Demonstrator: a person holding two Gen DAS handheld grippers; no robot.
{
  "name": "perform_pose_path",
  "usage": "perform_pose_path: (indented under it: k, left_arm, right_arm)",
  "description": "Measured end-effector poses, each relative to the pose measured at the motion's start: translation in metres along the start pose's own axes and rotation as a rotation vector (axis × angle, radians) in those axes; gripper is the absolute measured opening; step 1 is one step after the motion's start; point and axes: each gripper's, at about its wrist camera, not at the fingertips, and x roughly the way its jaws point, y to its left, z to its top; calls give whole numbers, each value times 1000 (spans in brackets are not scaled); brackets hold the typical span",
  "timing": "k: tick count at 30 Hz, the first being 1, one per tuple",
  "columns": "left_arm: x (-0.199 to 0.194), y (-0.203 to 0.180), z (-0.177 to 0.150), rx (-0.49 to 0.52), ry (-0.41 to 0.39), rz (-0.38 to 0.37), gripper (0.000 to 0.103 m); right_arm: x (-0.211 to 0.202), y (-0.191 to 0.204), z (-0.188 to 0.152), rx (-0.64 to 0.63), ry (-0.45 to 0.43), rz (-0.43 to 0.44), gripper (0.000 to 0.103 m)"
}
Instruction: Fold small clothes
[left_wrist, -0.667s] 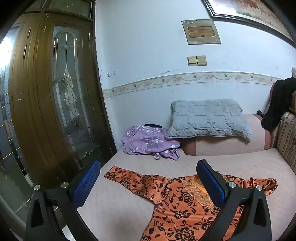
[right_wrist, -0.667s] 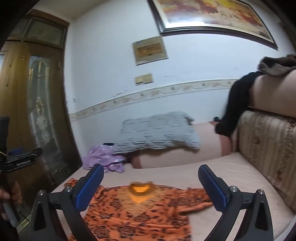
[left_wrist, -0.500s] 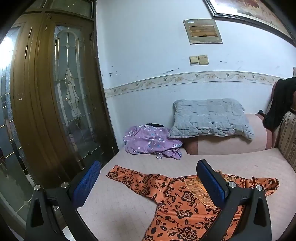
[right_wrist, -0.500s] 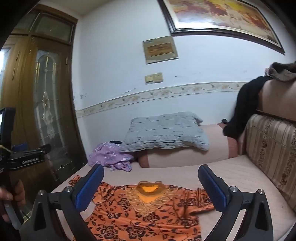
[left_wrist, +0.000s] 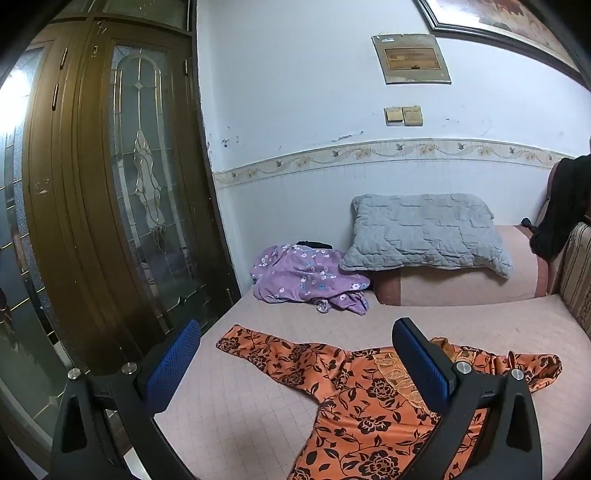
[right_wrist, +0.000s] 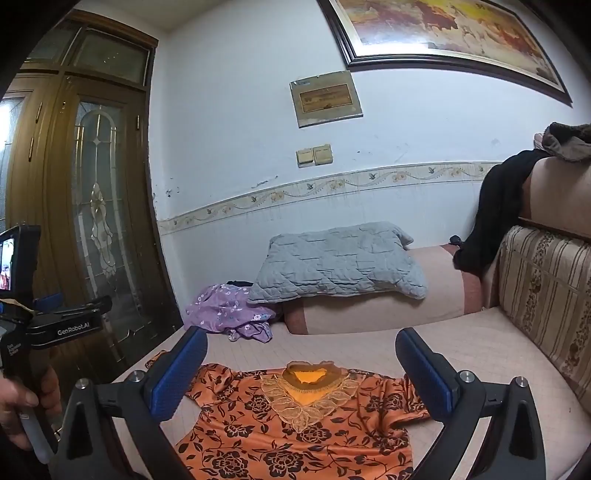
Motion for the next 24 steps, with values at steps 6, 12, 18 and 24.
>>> perform_pose_path:
  k: [6, 12, 18, 24]
  left_arm:
    - [1, 0, 2, 0, 0, 0, 103]
    - [3, -1, 2, 8, 2, 2, 103]
    - [7, -4, 1, 14, 10, 1, 103]
    - [12, -8, -1, 21, 20, -2, 103]
  right_arm:
    - [4, 11, -7, -6, 1, -10, 103]
    - [7, 18, -8, -6, 10, -8, 103]
    - [10, 21, -7, 0, 23, -7, 103]
    - [17, 22, -7, 5, 30, -6, 103]
